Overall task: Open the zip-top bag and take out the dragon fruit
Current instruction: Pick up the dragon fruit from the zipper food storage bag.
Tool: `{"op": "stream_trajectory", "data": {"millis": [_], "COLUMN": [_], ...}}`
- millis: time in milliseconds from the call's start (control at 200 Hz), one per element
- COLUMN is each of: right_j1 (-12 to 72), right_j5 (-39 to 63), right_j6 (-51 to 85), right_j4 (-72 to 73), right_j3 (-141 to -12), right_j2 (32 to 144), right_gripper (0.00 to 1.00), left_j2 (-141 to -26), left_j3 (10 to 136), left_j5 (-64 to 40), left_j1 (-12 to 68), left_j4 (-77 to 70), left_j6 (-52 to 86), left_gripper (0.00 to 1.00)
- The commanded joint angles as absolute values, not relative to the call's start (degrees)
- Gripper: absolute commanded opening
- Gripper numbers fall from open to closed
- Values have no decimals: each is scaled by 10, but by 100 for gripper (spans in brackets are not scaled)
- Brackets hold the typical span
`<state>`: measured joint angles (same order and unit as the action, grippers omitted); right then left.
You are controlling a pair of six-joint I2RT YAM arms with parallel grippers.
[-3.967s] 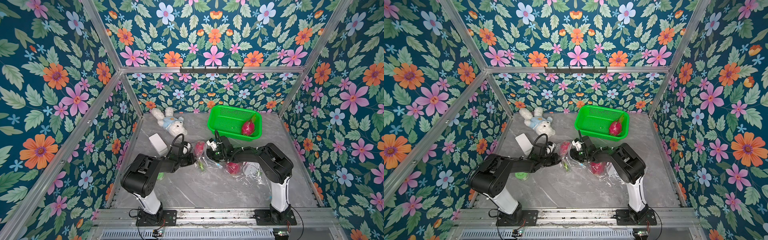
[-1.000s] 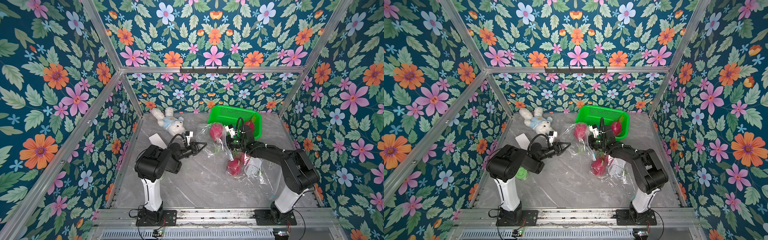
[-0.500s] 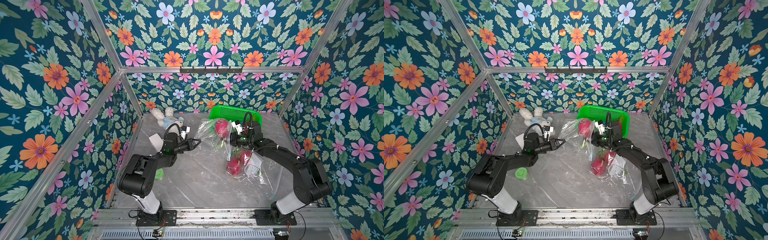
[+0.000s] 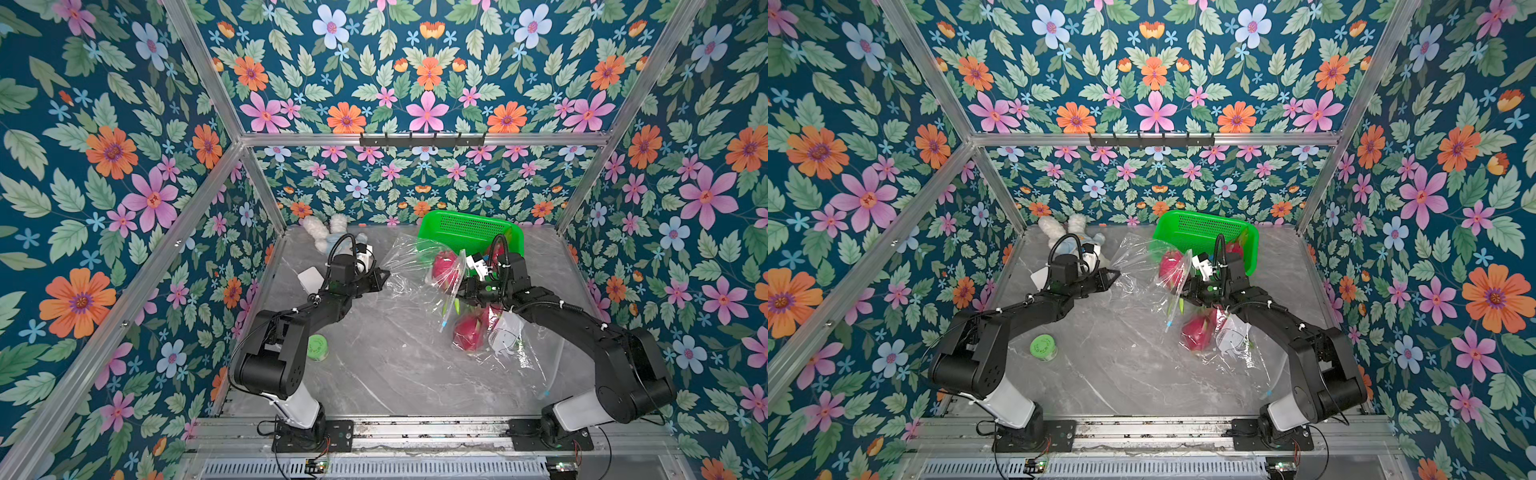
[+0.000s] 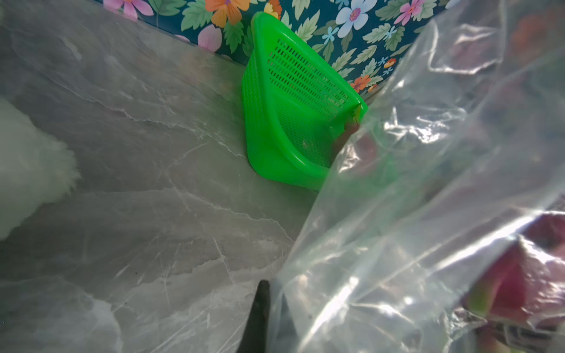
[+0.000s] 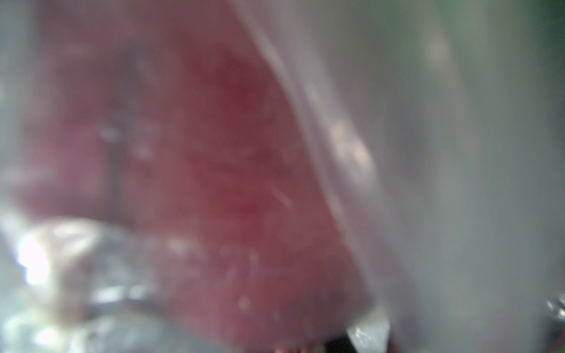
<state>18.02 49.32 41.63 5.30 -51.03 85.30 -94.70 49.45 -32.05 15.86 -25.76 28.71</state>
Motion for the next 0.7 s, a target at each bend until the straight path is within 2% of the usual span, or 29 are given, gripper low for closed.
{"op": "stream_trajectory", "data": {"millis": [0,300,695], "right_j1": [185,197,200], "right_j5": [511,507,464], "right_j6": [406,362,249], "right_j4": [51,-20,-182], "right_j3": [-504,-505,-548], "right_j2": [846,858,856], "right_gripper": [0,0,0], "left_j2": [-953,-971,-981], "left_j3": [514,581,629], "left_j5": [-287,-269,-257], "left_j1": [157,145,117], "left_j4": [-269,-282,-269], "left_j6": [287,297,299], "left_gripper": [0,0,0]}}
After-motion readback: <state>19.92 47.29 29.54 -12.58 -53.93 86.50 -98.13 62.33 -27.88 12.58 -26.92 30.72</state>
